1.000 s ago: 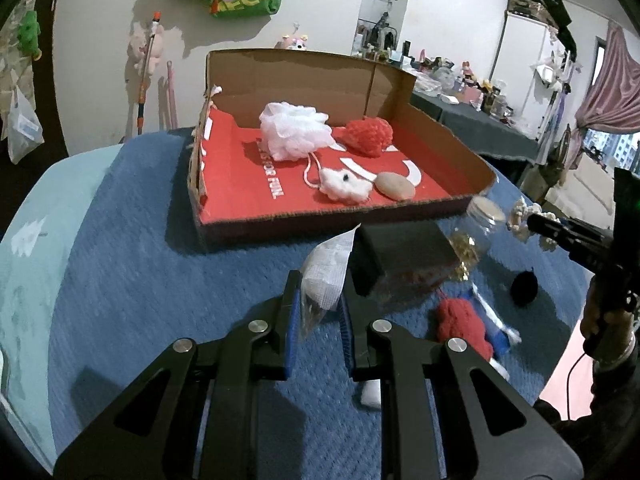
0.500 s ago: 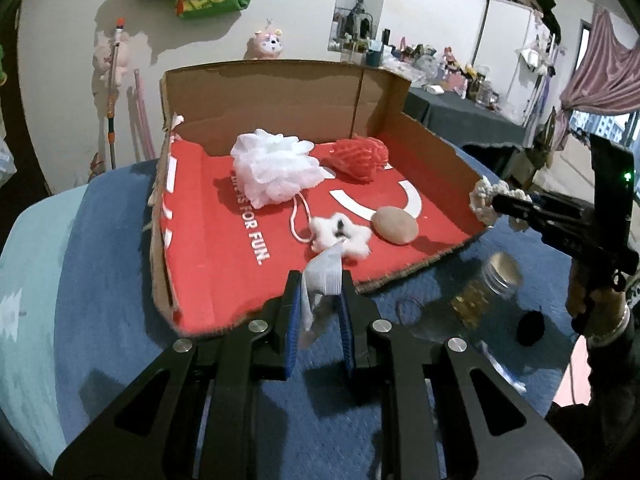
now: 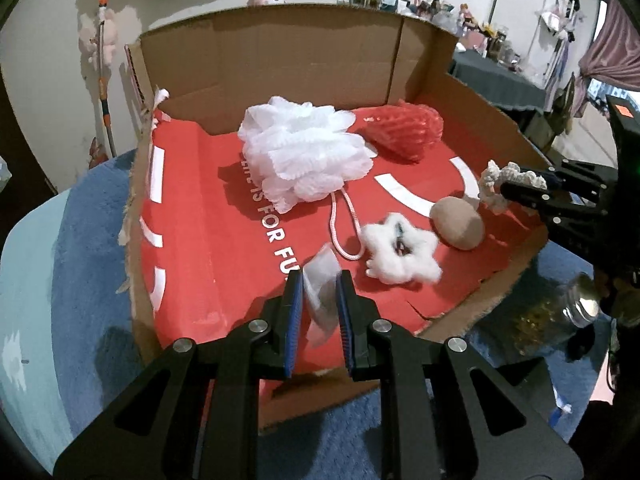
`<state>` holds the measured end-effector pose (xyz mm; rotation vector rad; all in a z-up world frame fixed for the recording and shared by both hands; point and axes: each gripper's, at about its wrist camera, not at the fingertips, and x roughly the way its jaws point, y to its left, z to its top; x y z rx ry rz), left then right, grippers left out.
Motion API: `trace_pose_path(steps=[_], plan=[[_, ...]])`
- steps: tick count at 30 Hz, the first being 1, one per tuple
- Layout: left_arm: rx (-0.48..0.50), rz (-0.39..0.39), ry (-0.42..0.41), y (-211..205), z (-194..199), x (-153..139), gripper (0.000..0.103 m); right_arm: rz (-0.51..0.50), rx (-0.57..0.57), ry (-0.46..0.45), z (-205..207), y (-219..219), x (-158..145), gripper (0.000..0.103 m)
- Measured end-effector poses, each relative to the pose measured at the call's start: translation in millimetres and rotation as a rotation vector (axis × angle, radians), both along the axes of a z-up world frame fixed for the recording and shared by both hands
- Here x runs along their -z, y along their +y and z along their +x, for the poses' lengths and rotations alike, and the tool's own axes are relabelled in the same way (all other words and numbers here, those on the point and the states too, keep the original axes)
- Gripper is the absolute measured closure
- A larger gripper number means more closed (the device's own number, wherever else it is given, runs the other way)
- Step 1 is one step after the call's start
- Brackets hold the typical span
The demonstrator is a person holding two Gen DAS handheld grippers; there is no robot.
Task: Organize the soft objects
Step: 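Carry the crochet scrunchie and tissue with both grippers over the red-lined box, then open both grippers to drop the crochet scrunchie and tissue into the box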
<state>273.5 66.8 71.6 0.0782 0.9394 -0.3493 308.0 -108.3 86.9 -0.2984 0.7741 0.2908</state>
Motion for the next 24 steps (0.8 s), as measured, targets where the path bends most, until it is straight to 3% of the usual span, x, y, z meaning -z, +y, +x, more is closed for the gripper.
trace_pose_path(steps=[17, 21, 24], plan=[[0.010, 0.007, 0.016, -2, 14, 11, 0.086, -0.104, 0.005, 0.074, 24, 12, 21, 0.077], [0.002, 0.022, 0.018, -3, 15, 12, 0.083, -0.120, 0.005, 0.070, 23, 13, 21, 0.075], [-0.002, 0.013, 0.032, -3, 16, 14, 0.073, -0.135, 0.002, 0.062, 23, 15, 21, 0.070]])
